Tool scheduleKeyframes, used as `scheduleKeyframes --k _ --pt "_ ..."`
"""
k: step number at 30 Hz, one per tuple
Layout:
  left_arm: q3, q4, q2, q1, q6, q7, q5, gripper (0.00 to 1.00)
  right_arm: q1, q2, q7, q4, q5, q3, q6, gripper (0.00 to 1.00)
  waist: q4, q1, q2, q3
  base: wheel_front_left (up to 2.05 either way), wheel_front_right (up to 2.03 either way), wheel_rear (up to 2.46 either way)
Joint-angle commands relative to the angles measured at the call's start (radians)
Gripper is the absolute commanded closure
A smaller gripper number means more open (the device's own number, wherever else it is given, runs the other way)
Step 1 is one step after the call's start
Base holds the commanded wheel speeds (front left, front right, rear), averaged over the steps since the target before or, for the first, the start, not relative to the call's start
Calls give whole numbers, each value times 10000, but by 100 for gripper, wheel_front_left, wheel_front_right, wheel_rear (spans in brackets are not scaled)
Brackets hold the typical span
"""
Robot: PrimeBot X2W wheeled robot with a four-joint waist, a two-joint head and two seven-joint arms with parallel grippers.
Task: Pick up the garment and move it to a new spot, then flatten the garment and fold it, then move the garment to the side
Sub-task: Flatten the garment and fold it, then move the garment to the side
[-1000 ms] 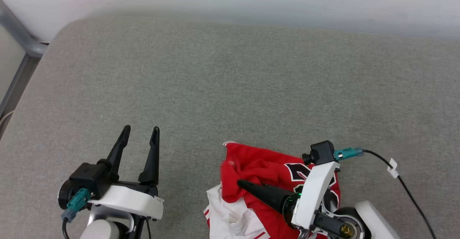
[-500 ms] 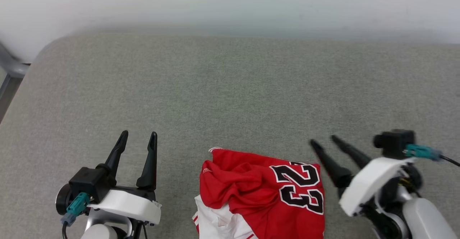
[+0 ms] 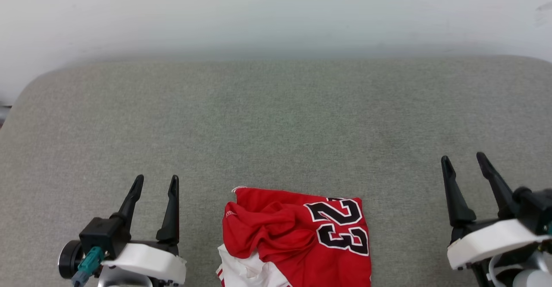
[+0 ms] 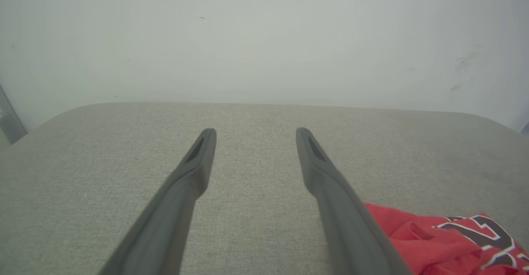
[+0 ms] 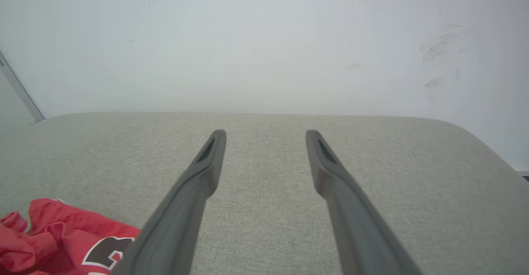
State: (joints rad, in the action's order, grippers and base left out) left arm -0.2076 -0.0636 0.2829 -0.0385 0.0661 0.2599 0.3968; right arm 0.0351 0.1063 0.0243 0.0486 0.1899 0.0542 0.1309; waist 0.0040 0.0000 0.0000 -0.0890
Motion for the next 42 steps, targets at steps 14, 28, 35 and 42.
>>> scheduleKeyframes --k 14,28,35,42 --pt "442 289 -296 1104 25 71 -465 0 -1204 -506 -174 793 -303 -222 -5 0 -312 0 0 701 0 0 0" --pt "668 170 -574 829 -214 72 -604 0 -1353 -562 -1125 905 172 201 -5 0 -143 0 0 643 0 0 0" --pt "784 282 -806 465 -429 73 -675 0 -1398 -278 -3004 3 1702 1153 -5 0 253 0 0 156 0 0 0" --pt "895 212 -1248 -45 -756 71 -838 0 -1040 -40 -5081 -568 3104 573 -5 0 773 0 0 -515 0 0 0"
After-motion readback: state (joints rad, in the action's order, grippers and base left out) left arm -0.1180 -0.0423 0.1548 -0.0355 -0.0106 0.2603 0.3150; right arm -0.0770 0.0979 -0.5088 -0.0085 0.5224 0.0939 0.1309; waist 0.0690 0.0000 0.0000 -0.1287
